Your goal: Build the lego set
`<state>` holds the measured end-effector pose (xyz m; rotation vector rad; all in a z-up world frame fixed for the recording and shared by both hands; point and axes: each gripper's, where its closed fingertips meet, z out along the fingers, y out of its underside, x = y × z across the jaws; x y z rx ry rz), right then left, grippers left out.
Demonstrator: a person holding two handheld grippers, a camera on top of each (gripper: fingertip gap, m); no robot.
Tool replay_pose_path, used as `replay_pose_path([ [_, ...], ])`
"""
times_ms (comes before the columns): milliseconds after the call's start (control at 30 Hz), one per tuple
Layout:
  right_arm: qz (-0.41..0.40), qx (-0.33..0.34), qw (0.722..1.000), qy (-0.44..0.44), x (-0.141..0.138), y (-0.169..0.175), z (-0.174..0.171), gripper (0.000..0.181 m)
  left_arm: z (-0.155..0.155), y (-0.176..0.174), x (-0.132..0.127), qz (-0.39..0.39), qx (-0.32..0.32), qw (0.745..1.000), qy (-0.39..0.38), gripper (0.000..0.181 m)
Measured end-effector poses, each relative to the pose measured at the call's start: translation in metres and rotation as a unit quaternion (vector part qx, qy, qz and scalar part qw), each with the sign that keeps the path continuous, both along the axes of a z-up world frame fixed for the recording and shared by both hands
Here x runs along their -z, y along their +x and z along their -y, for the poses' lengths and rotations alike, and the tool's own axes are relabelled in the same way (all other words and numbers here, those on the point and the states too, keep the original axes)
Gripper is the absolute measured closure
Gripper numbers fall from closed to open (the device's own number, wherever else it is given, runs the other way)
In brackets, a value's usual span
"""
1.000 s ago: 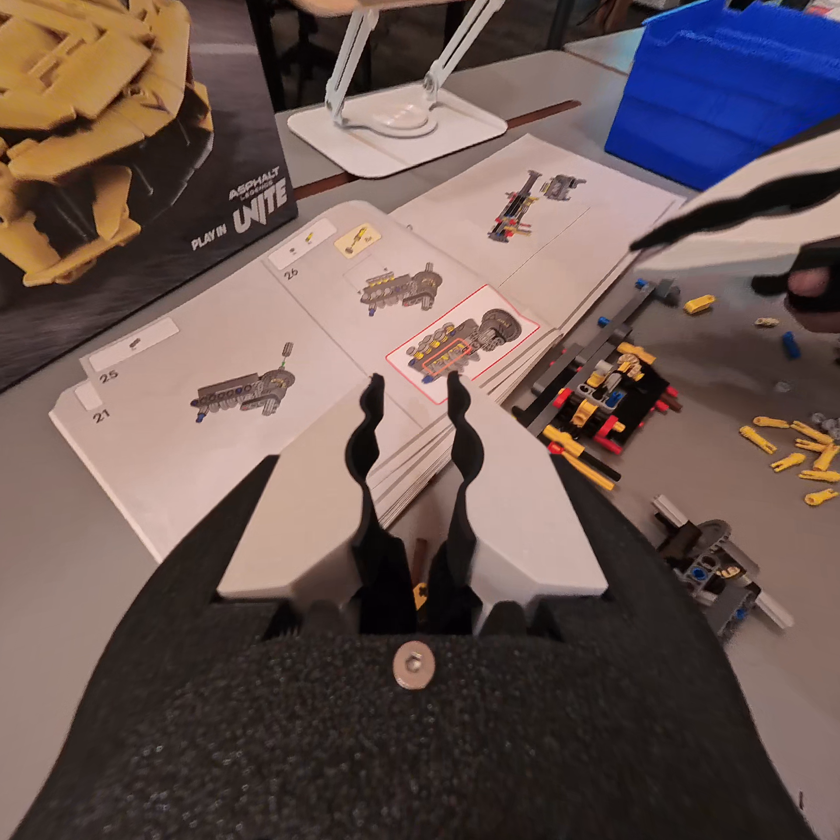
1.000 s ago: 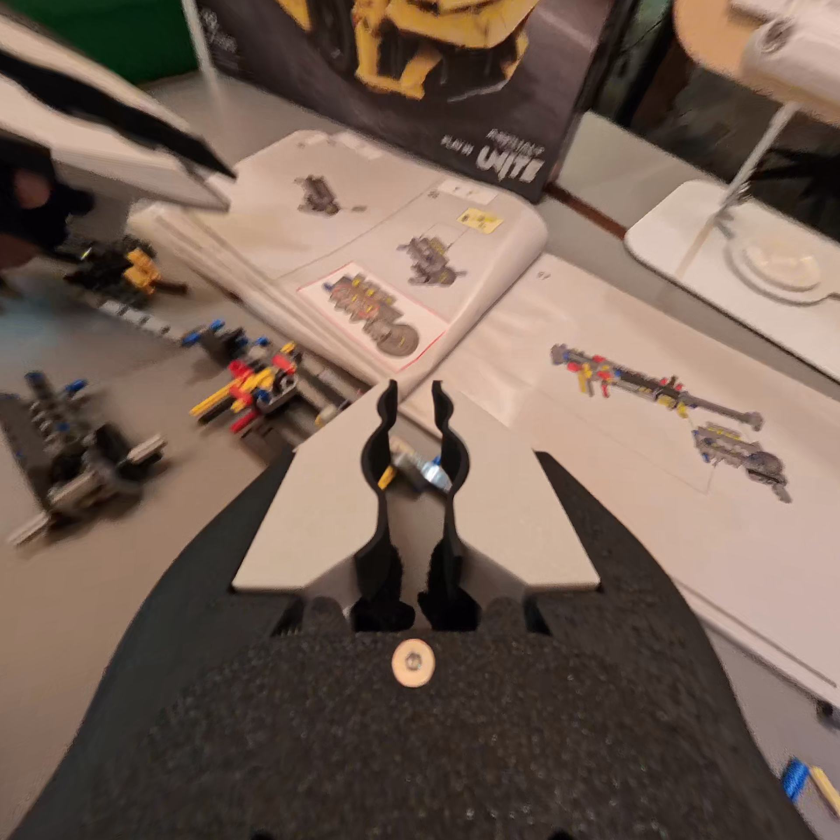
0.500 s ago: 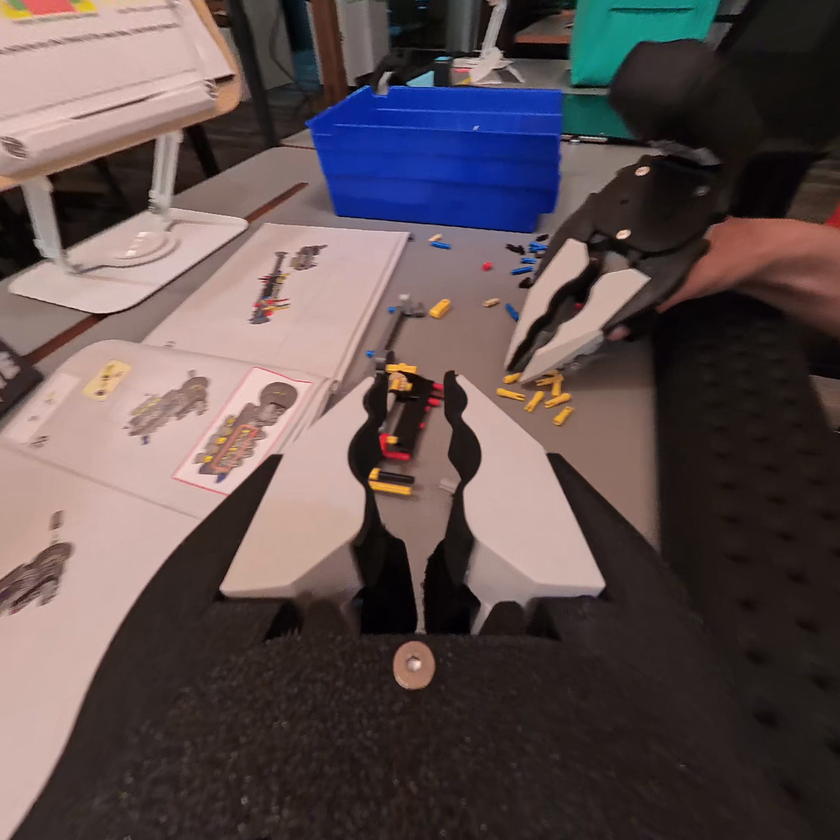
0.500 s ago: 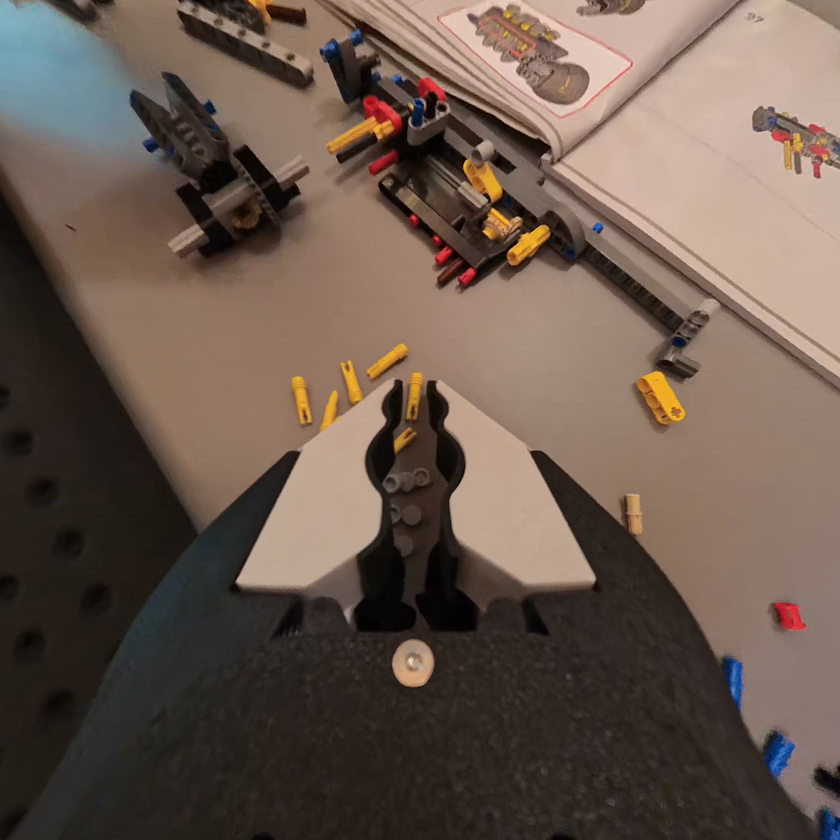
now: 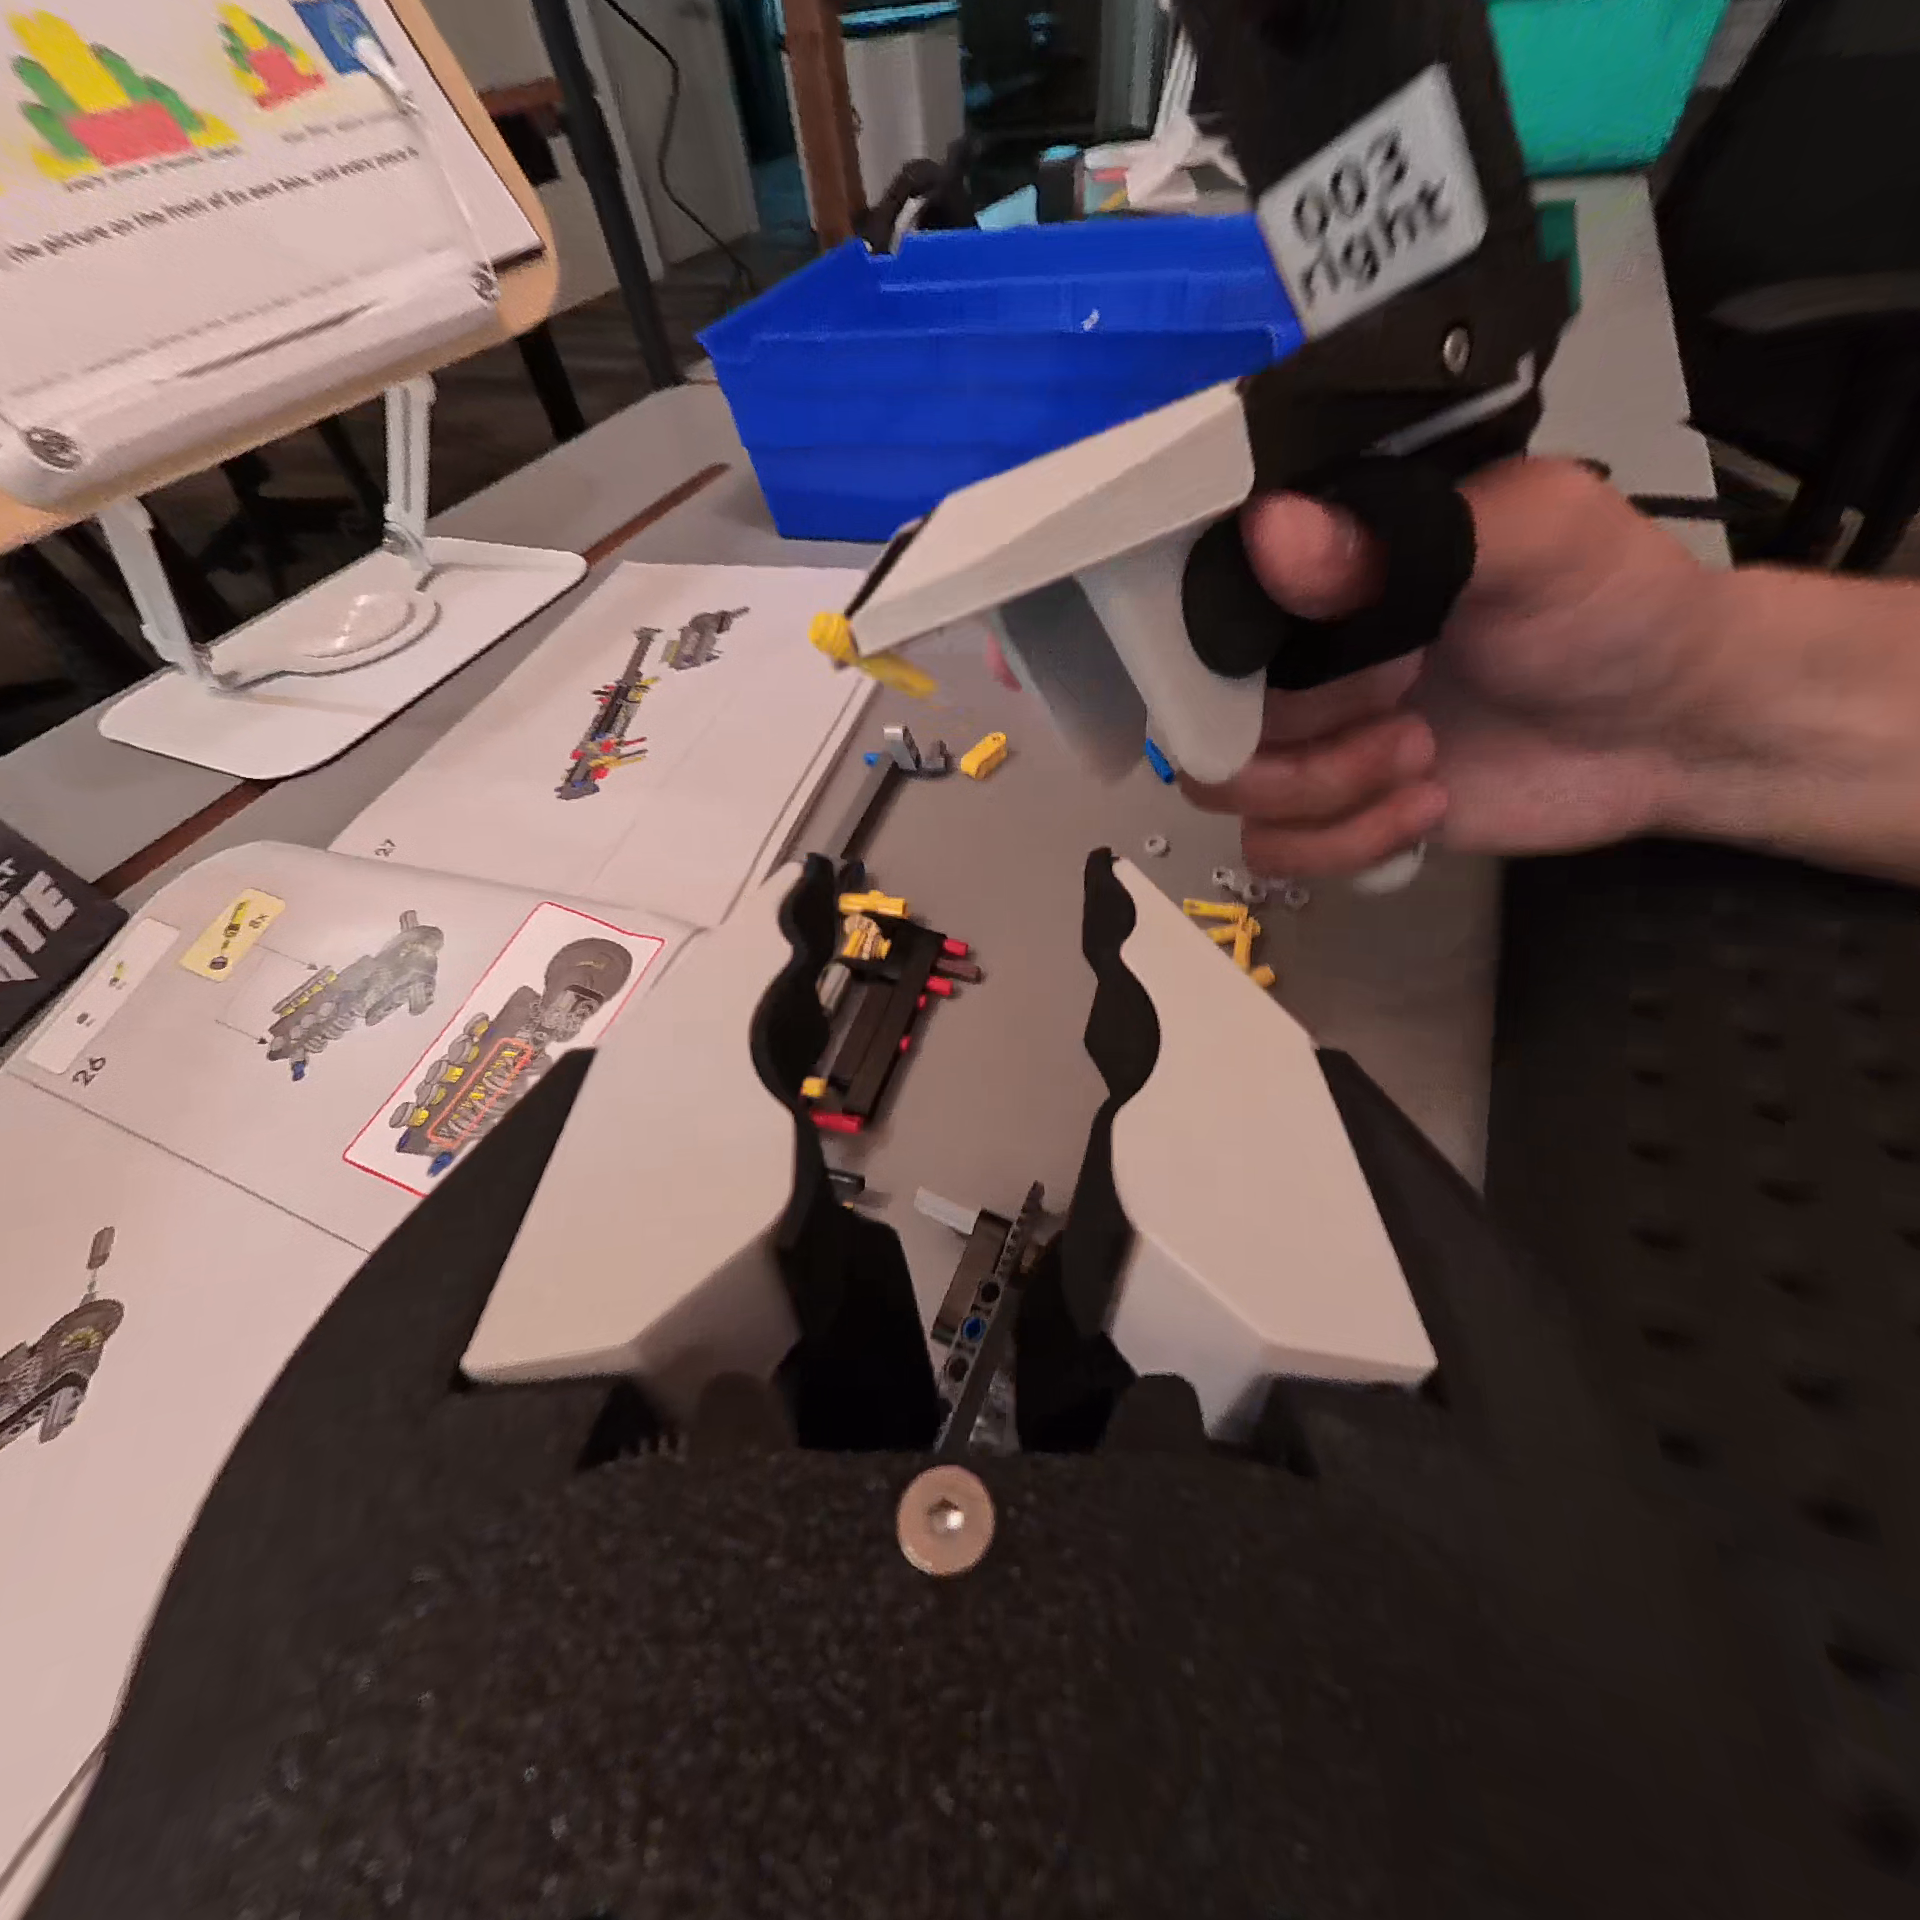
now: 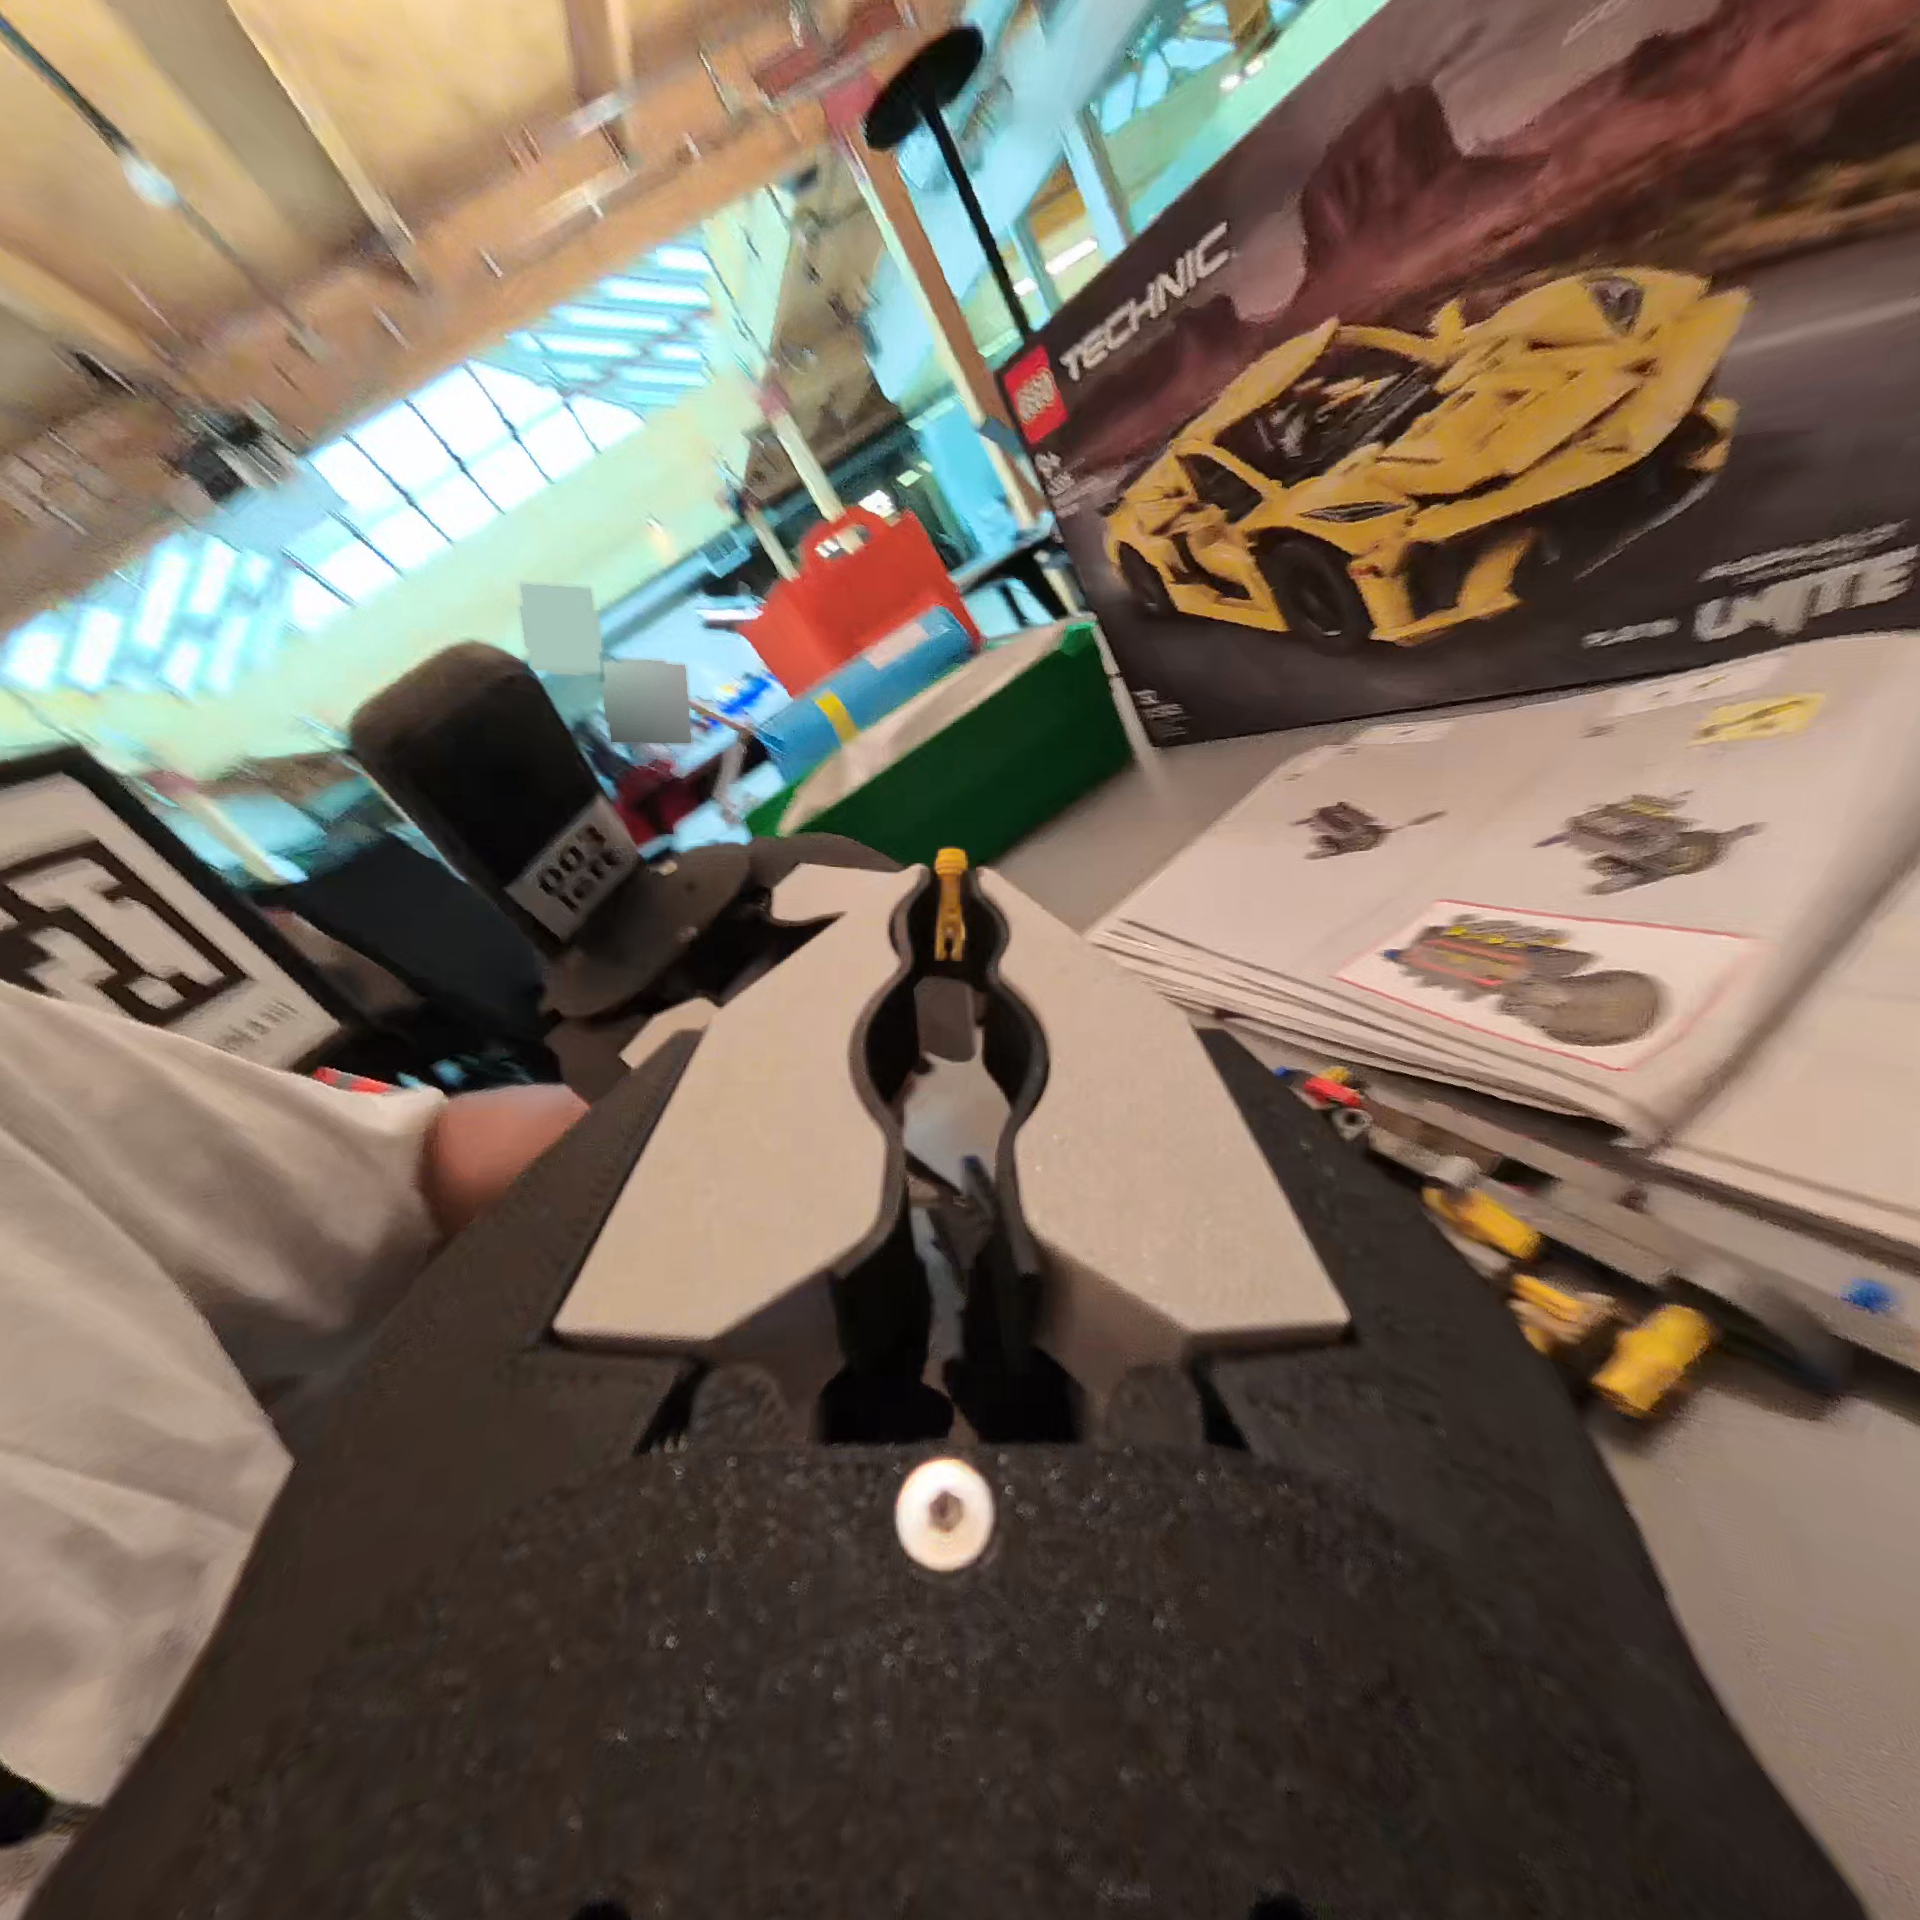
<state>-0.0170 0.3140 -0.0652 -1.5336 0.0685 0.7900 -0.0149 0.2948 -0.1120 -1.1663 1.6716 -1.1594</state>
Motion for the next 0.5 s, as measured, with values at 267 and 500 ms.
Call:
replay_pose_path([
  [267,0.004,-0.009,1.0,-0.007,0.009,-0.014,-0.004,0.177,-0.025,-0.002,-0.024,0.049,-0.065,0.997,-0.007,0.136],
  [500,0.014,-0.005,1.0,-0.007,0.014,-0.013,-0.003,0.177,-0.009,-0.003,-0.02,0.063,-0.035,0.996,0.049,0.168],
])
